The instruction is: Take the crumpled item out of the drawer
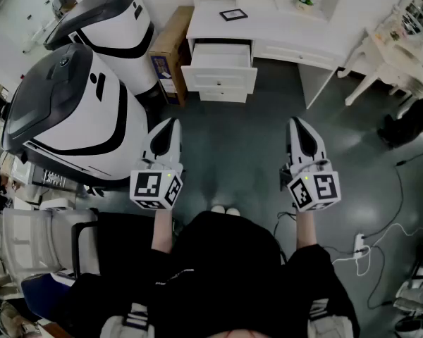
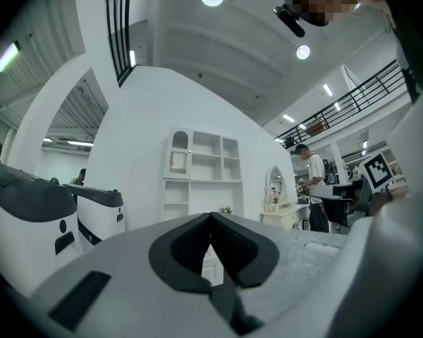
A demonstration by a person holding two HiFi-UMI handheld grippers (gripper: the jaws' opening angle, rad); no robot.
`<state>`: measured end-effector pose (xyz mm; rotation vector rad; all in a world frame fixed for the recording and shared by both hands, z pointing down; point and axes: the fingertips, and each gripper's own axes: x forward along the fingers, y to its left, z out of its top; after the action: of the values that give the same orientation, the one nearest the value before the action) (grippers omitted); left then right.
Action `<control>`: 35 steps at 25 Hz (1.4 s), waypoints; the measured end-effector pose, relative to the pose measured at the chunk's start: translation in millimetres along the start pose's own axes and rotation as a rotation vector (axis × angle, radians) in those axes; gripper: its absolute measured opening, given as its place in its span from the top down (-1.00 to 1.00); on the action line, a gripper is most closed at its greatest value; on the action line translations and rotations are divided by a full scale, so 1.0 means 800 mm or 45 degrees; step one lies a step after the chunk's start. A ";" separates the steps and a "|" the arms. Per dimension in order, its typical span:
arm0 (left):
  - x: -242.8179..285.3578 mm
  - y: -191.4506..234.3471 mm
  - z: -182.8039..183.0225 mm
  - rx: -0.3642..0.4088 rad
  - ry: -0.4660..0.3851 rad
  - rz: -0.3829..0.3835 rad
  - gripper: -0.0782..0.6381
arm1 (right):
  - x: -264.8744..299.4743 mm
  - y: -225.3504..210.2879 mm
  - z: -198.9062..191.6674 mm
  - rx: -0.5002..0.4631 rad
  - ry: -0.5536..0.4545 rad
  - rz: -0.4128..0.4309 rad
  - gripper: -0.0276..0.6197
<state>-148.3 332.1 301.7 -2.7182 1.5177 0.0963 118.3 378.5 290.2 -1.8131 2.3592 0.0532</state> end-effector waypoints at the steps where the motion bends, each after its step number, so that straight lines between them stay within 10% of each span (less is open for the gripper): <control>1: 0.001 -0.003 0.001 0.002 0.002 -0.002 0.79 | -0.001 -0.002 0.000 0.002 0.002 -0.003 0.94; 24: 0.008 -0.009 -0.029 -0.034 0.052 0.065 0.79 | 0.023 -0.027 -0.018 0.092 -0.013 0.058 0.94; 35: 0.112 0.049 -0.045 -0.073 0.070 0.074 0.79 | 0.136 -0.055 -0.041 0.105 0.012 0.078 0.94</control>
<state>-133.4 233.5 332.2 -2.7428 1.6339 0.0675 130.2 258.5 308.9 -1.7076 2.3865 -0.0443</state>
